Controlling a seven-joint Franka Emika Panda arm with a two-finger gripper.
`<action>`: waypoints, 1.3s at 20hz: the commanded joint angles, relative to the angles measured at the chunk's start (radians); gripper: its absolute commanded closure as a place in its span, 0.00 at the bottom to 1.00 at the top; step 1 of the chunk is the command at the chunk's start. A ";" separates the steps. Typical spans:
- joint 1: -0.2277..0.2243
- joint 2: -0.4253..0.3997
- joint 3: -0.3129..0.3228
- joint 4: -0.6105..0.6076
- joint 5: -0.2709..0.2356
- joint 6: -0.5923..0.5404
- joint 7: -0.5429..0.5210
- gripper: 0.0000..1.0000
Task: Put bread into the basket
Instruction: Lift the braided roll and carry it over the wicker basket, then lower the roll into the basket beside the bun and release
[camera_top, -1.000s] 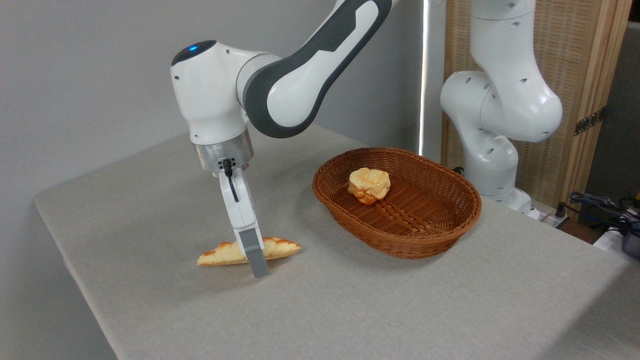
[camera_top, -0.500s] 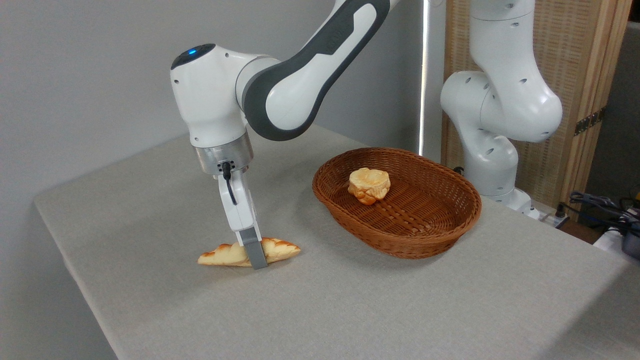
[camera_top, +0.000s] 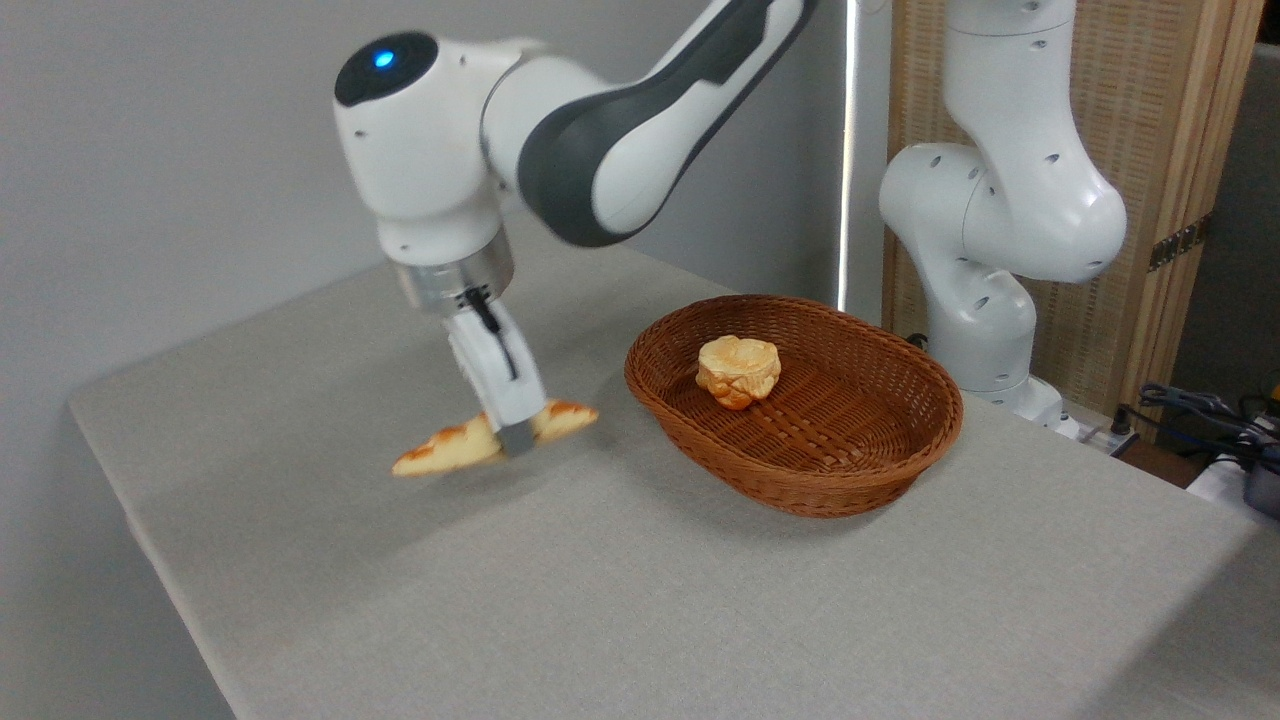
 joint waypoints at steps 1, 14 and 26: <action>0.031 -0.096 0.078 -0.001 -0.097 -0.206 0.015 0.98; -0.039 -0.463 0.319 -0.383 0.038 -0.444 0.228 0.66; -0.046 -0.426 0.319 -0.425 0.075 -0.373 0.172 0.00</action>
